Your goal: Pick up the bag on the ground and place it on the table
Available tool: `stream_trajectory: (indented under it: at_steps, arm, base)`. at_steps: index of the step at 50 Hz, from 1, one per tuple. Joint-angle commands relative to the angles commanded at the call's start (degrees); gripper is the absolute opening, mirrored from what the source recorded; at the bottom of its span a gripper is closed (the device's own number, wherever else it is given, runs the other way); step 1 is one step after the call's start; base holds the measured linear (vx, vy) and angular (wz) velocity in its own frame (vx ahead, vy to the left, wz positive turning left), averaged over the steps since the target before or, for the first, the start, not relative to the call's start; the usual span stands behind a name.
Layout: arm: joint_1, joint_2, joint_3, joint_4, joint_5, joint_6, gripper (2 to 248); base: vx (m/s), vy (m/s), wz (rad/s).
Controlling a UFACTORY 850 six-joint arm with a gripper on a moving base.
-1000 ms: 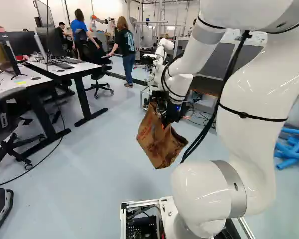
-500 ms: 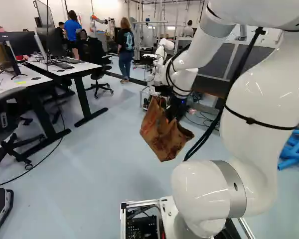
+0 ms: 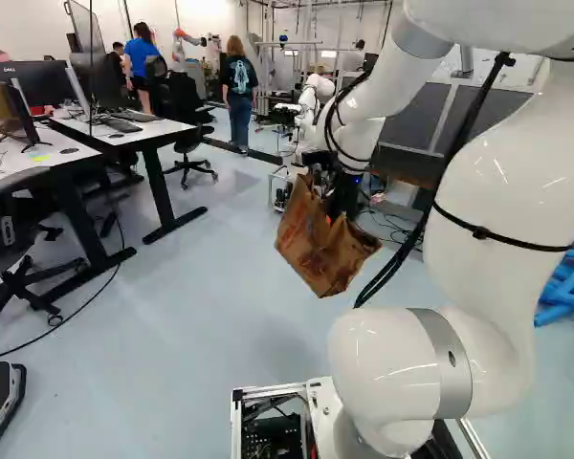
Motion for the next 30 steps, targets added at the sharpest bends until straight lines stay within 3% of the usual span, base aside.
stream_trajectory:
  at_steps: [30]
  arm:
    - [0.6, 0.09, -6.1, 1.26, -12.6, 0.0, 27]
  base:
    - [0.0, 0.0, 0.0]
